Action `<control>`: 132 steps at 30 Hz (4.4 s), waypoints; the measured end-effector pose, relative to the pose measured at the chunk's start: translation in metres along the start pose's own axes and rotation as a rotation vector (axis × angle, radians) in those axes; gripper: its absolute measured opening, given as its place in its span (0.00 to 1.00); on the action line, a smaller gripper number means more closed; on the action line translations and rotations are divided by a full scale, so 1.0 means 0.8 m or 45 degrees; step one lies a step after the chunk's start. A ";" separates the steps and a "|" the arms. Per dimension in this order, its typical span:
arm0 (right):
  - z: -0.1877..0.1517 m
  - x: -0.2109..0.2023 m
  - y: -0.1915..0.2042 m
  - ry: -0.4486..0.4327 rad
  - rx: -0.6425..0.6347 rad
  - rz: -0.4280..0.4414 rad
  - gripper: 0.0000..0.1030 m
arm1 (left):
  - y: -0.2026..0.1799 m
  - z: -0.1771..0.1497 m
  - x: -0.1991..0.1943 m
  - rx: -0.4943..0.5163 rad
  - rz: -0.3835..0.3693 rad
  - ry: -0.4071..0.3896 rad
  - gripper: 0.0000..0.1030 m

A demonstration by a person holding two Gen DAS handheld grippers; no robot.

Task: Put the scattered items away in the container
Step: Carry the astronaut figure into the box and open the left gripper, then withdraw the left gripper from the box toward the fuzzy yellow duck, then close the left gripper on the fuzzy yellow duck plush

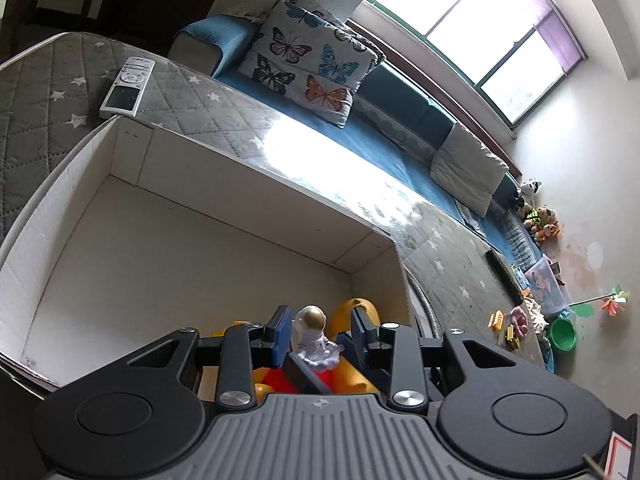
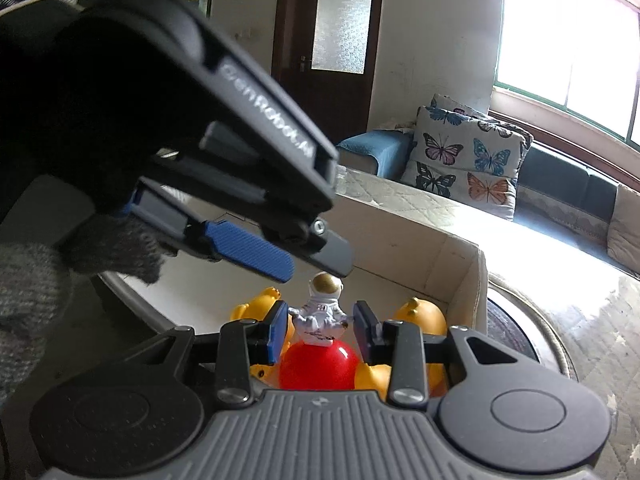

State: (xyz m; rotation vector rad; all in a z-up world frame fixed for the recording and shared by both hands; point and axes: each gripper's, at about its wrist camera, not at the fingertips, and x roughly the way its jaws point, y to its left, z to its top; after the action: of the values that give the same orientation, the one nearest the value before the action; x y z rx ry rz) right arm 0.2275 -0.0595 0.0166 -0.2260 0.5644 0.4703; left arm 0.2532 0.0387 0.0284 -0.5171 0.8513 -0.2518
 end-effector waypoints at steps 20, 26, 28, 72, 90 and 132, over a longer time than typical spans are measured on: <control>-0.006 -0.030 -0.003 -0.017 -0.008 -0.005 0.37 | -0.002 -0.015 -0.033 0.032 0.012 -0.035 0.34; -0.014 -0.063 0.003 -0.052 -0.017 -0.014 0.42 | -0.005 -0.031 -0.049 0.048 0.022 -0.047 0.34; -0.017 -0.075 0.005 -0.063 -0.012 -0.012 0.42 | -0.006 -0.036 -0.053 0.051 0.024 -0.050 0.34; -0.078 -0.129 0.037 0.031 -0.081 0.164 0.71 | 0.053 -0.130 -0.138 -0.036 0.083 -0.072 0.35; -0.085 -0.123 0.070 0.033 -0.180 0.272 0.80 | 0.061 -0.144 -0.130 -0.043 0.057 -0.011 0.36; -0.095 -0.124 0.081 0.056 -0.222 0.283 0.45 | 0.064 -0.127 -0.113 -0.126 0.090 -0.028 0.35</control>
State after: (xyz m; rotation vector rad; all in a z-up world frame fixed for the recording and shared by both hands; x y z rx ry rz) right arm 0.0873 -0.0646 0.0047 -0.3423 0.5952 0.7330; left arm 0.1178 0.0853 0.0043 -0.5800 0.8621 -0.1395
